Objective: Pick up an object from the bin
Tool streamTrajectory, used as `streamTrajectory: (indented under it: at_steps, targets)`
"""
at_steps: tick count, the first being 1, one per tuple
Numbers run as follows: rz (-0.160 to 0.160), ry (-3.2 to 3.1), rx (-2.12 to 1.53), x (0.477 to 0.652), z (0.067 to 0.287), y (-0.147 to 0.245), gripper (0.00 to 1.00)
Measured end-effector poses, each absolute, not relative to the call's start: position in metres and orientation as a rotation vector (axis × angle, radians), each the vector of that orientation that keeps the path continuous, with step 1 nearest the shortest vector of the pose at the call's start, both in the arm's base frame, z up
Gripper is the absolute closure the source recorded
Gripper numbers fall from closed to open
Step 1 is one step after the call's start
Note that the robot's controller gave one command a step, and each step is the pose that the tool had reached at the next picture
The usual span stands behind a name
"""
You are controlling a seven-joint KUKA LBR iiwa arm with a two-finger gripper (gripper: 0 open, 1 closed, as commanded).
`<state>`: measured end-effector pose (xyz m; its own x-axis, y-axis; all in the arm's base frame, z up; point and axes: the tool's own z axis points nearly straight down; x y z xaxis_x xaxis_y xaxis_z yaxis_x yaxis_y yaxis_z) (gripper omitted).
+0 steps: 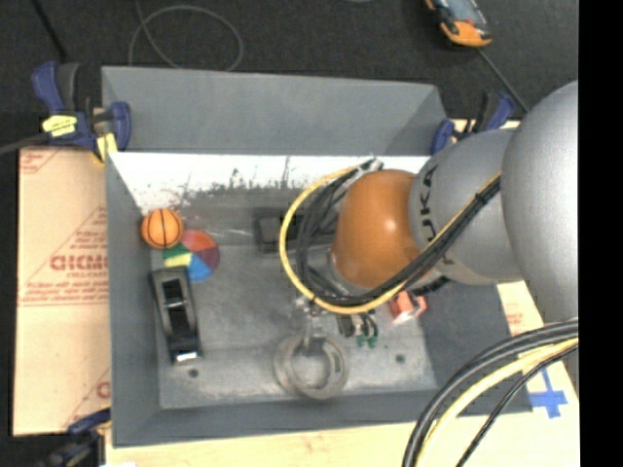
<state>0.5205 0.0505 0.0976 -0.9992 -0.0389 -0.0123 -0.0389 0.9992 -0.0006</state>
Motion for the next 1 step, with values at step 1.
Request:
streamTrajectory:
  at_steps: [1]
  targets:
    - [0.0,3.136,-0.063,0.5191,0.115,0.0507,1.0]
